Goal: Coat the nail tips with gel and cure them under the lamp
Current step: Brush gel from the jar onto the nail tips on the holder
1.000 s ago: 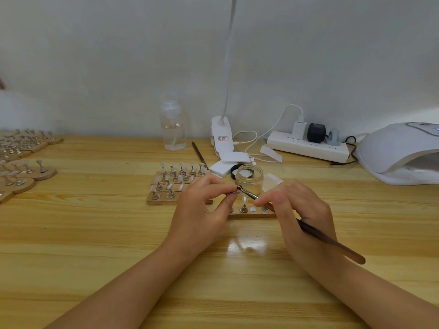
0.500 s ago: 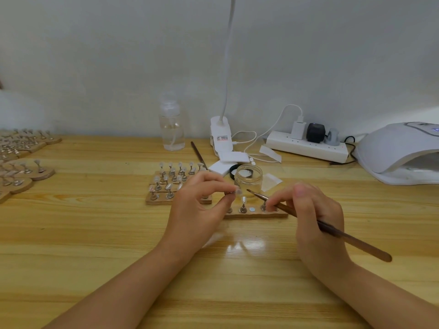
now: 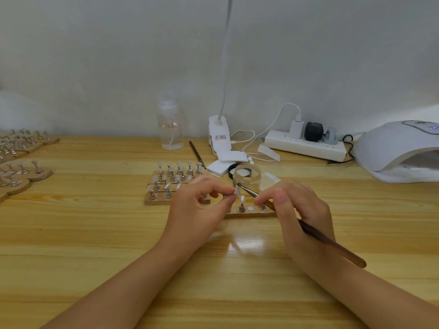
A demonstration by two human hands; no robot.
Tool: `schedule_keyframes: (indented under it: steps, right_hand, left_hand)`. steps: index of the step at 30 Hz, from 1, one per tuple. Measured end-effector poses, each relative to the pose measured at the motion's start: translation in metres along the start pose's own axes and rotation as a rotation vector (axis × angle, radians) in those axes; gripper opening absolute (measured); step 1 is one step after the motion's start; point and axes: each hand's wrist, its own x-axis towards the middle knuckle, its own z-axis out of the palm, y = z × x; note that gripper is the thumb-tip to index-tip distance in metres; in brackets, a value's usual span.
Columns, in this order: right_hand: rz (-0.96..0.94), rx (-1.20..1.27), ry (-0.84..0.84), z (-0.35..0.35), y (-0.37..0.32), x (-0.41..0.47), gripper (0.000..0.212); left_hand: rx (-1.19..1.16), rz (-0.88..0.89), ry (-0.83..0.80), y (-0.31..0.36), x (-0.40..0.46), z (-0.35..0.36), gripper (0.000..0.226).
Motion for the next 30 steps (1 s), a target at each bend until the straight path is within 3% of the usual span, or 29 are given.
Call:
schedule_keyframes:
  steps: [4,9,15,23,30]
  right_hand:
    - [-0.007,-0.004,-0.010,0.0000,-0.0005,-0.0006,0.040]
    - [-0.042,-0.001,-0.008,-0.0010,-0.0017,0.0009,0.053]
    - [0.035,0.128,0.016,-0.0043,-0.0004,-0.0024,0.045]
    - [0.048,0.080,-0.035,0.0006,-0.0015,0.0014,0.030]
    - [0.032,0.079,-0.041,0.0004,-0.0012,0.0012,0.054]
  left_hand:
    - [0.003,-0.011,-0.002,0.0002,-0.0001,0.0000,0.021]
    - [-0.005,-0.020,0.006,-0.0004,0.0010,0.0002,0.022]
    - [-0.019,-0.036,0.013,-0.0012,0.0007,0.0003,0.021]
    - [-0.017,-0.032,0.011,-0.0008,0.0009,0.0012,0.022]
    - [-0.012,-0.046,0.013,-0.0016,0.0008,0.0010,0.021]
